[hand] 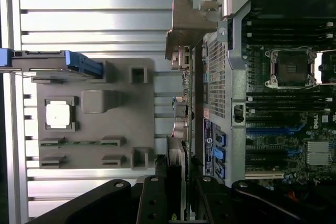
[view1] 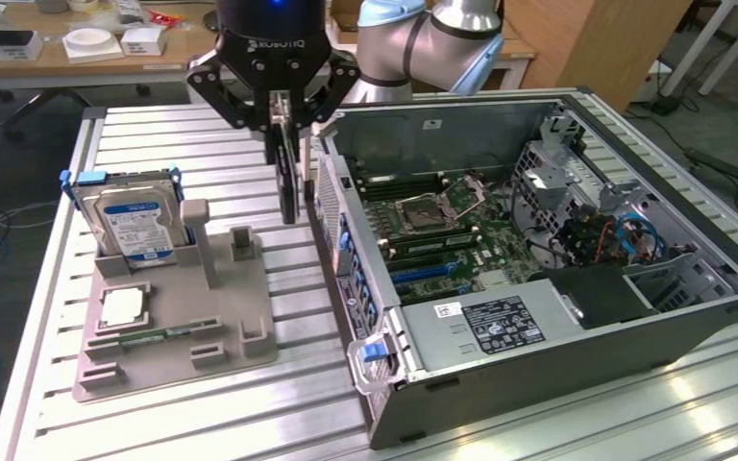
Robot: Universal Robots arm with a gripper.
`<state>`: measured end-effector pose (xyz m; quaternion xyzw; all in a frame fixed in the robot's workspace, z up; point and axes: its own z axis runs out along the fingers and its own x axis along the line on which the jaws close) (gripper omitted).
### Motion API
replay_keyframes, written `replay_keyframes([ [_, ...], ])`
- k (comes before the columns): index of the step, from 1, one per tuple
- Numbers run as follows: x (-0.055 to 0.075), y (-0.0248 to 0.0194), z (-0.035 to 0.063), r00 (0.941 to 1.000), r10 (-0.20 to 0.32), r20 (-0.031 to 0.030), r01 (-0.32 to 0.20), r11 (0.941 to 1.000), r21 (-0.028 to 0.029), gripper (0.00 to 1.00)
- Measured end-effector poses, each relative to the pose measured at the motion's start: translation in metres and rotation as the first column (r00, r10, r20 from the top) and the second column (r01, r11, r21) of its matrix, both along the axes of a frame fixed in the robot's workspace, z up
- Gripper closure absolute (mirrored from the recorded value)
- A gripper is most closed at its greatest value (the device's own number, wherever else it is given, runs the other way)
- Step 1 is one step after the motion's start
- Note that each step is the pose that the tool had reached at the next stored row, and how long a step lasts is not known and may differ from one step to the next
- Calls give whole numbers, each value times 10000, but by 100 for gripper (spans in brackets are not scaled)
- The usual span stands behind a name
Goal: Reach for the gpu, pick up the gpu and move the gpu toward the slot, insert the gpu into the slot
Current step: 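Pick up the gpu and move the gpu toward the slot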
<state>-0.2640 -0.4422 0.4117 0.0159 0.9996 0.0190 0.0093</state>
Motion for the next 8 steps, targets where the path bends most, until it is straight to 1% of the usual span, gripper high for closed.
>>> replay_keyframes([
  [8,48,0,0,10000,-1,0,1,10000,0,74],
])
